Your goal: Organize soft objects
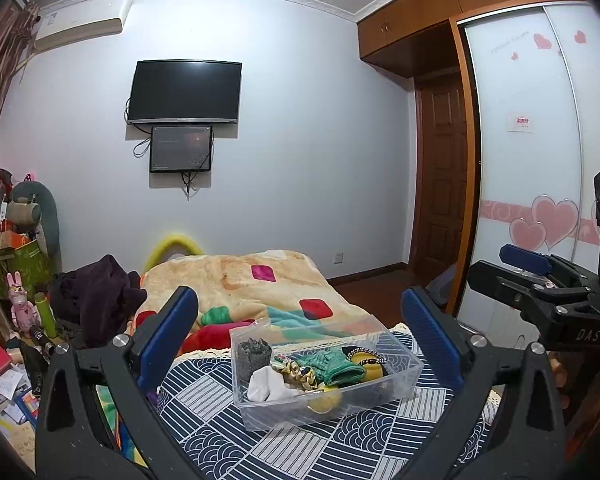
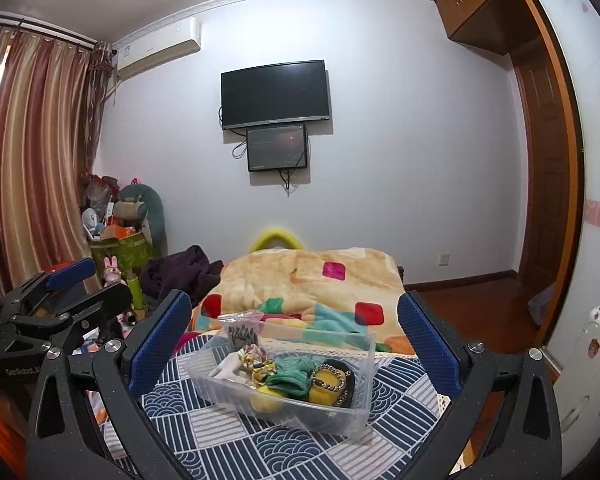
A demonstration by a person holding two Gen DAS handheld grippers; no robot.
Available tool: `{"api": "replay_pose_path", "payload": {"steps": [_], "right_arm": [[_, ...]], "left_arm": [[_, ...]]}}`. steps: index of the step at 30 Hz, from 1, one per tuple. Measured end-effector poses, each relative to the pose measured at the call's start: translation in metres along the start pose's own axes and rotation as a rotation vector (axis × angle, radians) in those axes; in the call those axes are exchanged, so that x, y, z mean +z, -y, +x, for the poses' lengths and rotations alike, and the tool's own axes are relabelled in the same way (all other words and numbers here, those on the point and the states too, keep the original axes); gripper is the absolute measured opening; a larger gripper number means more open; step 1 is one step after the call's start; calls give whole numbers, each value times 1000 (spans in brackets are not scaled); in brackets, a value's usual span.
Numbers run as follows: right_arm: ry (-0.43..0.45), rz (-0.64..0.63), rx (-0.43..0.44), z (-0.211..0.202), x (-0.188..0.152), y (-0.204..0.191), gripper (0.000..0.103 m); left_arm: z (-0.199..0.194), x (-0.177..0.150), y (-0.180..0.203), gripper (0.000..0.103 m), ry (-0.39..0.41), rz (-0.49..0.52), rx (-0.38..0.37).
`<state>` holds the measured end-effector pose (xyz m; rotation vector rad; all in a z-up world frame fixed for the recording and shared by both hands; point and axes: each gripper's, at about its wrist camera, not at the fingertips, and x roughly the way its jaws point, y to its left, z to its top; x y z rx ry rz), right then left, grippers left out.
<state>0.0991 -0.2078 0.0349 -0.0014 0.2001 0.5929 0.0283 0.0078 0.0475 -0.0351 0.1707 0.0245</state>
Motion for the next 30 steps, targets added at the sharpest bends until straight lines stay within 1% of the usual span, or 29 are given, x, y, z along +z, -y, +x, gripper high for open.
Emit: {"api": "replay_pose_path", "payload": {"steps": [21,25,30], "right_arm": [[-2,2,-1,-2,1,2,103],[-3,4,1,-3,2,2,103],[-5,4,1,-2,1,2,103]], "left_arm": [[-2,-2,0,103,-6,-6,-11],[0,-2,0,103,-16,-11,-29],[2,-1,1,103,-15,-8,-27]]}}
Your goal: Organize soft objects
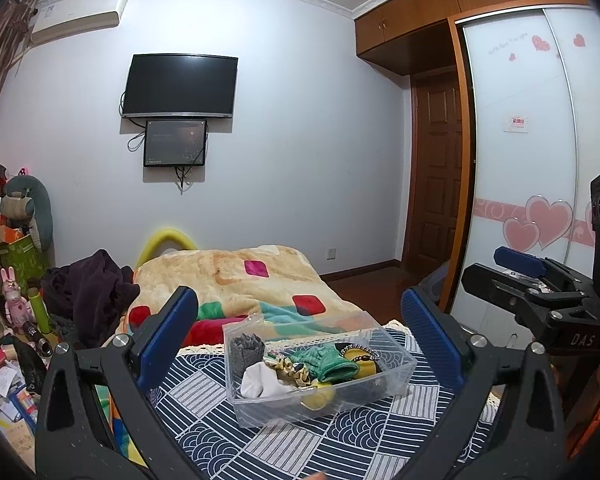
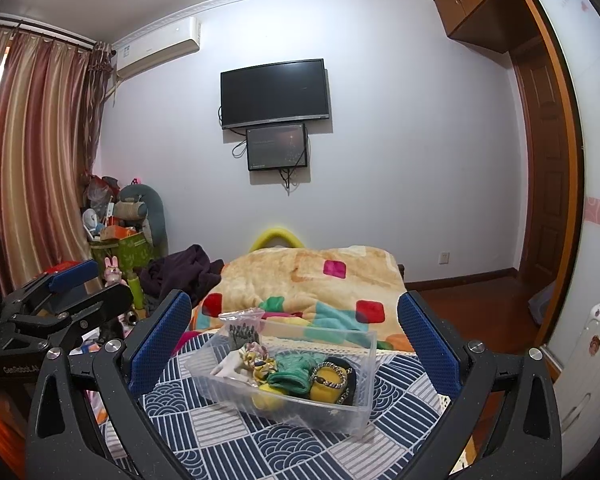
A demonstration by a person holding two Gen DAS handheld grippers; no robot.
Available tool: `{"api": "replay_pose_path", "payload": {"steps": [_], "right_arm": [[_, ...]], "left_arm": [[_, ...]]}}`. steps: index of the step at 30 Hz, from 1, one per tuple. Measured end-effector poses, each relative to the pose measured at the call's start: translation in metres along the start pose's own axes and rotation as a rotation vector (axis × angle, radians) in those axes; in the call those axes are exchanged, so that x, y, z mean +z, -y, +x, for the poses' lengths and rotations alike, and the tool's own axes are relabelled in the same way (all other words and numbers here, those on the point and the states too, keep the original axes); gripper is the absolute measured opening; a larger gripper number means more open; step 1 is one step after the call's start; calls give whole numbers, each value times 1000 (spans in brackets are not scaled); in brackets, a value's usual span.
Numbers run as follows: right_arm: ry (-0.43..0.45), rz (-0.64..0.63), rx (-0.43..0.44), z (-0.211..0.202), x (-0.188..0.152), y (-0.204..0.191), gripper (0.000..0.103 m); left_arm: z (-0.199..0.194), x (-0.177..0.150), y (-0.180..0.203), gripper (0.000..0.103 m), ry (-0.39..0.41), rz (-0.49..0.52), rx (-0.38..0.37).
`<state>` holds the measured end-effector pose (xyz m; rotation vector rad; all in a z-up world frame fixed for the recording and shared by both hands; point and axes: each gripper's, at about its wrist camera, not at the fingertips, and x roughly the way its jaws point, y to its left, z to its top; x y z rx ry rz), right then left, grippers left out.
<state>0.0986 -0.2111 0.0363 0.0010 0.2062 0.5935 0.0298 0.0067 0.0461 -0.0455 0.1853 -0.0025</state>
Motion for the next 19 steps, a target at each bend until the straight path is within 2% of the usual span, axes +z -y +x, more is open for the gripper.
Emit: {"api": "replay_pose_path", "payload": {"steps": [19], "right_arm": [[-4,0,3,1,-1,0,103]], "left_arm": [[5,-2,-3,103,-21,-18,1]]}}
